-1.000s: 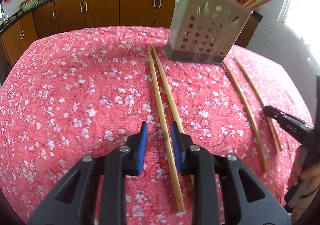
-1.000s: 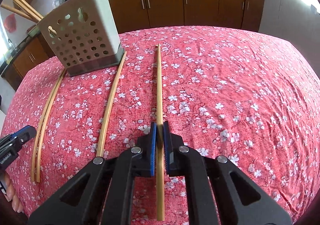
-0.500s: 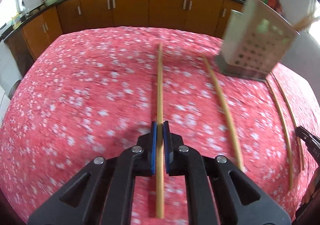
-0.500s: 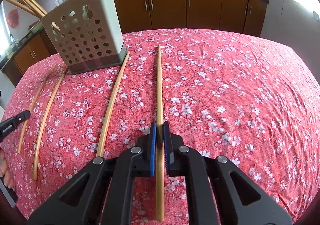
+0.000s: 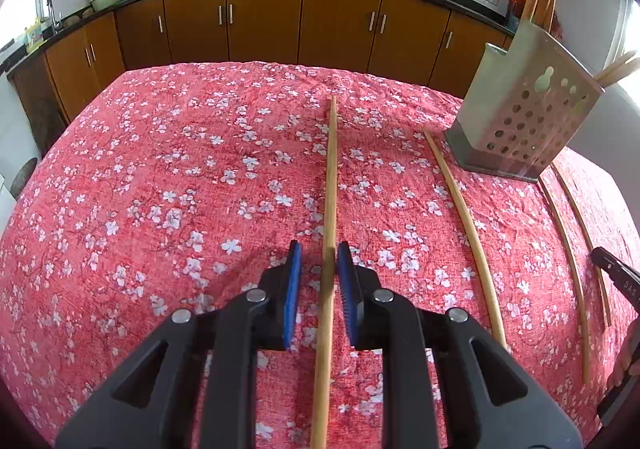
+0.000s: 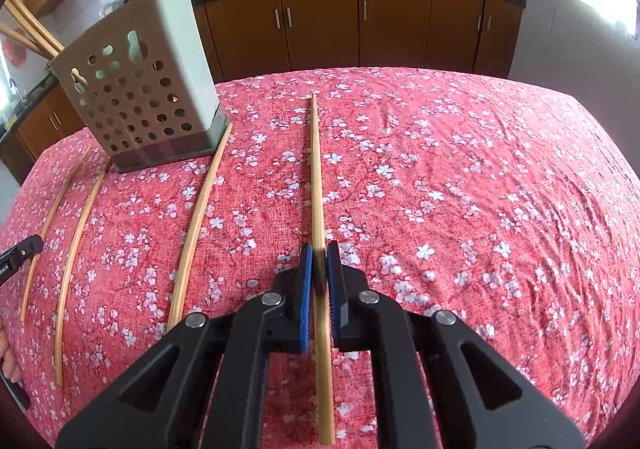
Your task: Organize utensils
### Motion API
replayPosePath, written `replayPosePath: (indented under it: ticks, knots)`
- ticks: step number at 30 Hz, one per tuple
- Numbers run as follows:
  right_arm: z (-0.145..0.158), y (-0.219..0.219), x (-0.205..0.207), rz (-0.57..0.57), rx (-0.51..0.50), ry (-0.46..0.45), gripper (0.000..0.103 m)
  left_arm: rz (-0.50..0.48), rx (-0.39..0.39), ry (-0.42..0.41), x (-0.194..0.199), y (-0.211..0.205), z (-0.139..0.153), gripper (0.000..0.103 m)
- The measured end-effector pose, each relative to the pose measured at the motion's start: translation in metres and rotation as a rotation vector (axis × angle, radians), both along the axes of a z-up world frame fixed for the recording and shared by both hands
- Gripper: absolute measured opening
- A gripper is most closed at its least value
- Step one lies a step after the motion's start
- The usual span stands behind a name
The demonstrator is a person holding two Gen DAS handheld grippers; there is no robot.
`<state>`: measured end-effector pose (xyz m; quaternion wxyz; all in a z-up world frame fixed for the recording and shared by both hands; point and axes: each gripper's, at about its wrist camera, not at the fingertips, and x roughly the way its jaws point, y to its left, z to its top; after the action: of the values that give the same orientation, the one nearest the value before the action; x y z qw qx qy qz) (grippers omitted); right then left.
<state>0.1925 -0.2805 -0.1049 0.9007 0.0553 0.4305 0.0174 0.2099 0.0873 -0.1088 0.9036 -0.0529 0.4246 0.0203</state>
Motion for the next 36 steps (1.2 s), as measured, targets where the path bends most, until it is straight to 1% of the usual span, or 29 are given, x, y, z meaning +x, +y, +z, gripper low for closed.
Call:
replayPosePath:
  ticks: [10, 12, 14, 17, 36]
  knots:
    - [0.0, 0.001, -0.001, -0.001, 0.002, 0.0, 0.009, 0.002, -0.012, -0.002, -0.005, 0.012, -0.001, 0.02]
    - [0.0, 0.001, -0.001, -0.001, 0.001, 0.0, 0.009, -0.001, -0.01, -0.002, -0.005, 0.013, -0.001, 0.022]
    - [0.0, 0.001, -0.001, -0.001, 0.0, 0.0, 0.009, -0.008, -0.007, -0.001, -0.005, 0.012, -0.001, 0.024]
    - [0.0, 0.0, -0.001, -0.001, -0.001, 0.0, 0.009, -0.012, 0.002, 0.001, -0.005, 0.005, 0.002, 0.025]
    - [0.0, 0.001, -0.001, -0.002, 0.0, -0.001, 0.009, -0.009, 0.002, 0.007, -0.004, 0.001, 0.003, 0.026]
